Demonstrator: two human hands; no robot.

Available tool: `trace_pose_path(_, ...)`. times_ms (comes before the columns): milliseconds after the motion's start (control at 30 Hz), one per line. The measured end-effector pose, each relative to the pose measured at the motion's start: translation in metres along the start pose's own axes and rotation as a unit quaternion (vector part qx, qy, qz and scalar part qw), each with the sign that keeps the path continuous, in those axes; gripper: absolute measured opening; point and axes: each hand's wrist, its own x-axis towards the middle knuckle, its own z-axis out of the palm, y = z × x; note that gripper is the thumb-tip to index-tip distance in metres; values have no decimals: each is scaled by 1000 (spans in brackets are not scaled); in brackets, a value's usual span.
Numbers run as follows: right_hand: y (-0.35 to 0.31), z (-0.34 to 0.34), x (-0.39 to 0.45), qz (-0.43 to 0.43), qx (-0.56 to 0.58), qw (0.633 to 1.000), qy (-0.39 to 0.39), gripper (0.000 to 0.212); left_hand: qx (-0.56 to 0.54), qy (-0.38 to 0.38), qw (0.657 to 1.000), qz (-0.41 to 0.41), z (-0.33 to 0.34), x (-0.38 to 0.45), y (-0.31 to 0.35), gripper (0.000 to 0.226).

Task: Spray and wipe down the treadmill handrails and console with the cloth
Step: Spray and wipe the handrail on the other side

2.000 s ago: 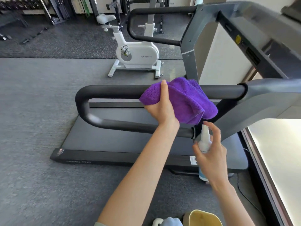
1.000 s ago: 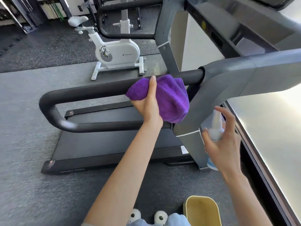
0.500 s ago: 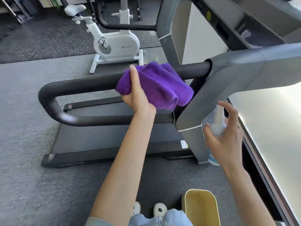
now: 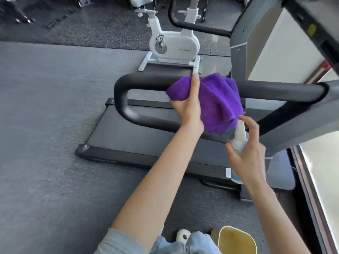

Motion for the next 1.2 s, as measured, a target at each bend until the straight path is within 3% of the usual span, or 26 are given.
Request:
trace_pose_path(267, -20, 21, 1, -7, -15, 1000, -7, 67, 18, 112, 993, -11, -51, 52, 76, 62)
trace_pose_path(400, -26, 33, -1, 3, -18, 1000, -1, 65, 49, 73, 996, -3, -62, 59, 74, 59)
trace_pose_path(500, -30, 43, -5, 7, -20, 1000, -6, 65, 118, 23, 991, 55, -84, 64, 65, 52)
trace_pose_path(600, -29, 49, -10, 14, -29, 999, -4, 64, 265, -41, 953, 139, -122, 72, 54, 55)
trace_pose_path(667, -28, 52, -13, 18, -32, 999, -6, 63, 392, -104, 894, 192, -139, 81, 52, 60)
trace_pose_path(700, -29, 53, -15, 22, -33, 999, -6, 63, 461, -137, 846, 231, -145, 89, 54, 63)
trace_pose_path(833, -29, 54, -19, 38, -42, 998, 12, 66, 686, -202, 578, 393, -151, 119, 52, 82)
trace_pose_path(933, -27, 53, -19, 52, -46, 997, 28, 67, 824, -202, 383, 366, -148, 125, 21, 89)
trace_pose_path(967, -25, 53, -18, 56, -44, 997, 32, 67, 850, -189, 335, 359, -147, 125, 10, 86)
trace_pose_path(1033, -23, 53, -17, 61, -45, 997, 34, 68, 866, -165, 305, 360, -144, 124, -4, 75)
trace_pose_path(1200, -20, 55, -15, 75, -41, 995, 44, 66, 842, -153, 308, 416, -136, 129, -15, 63)
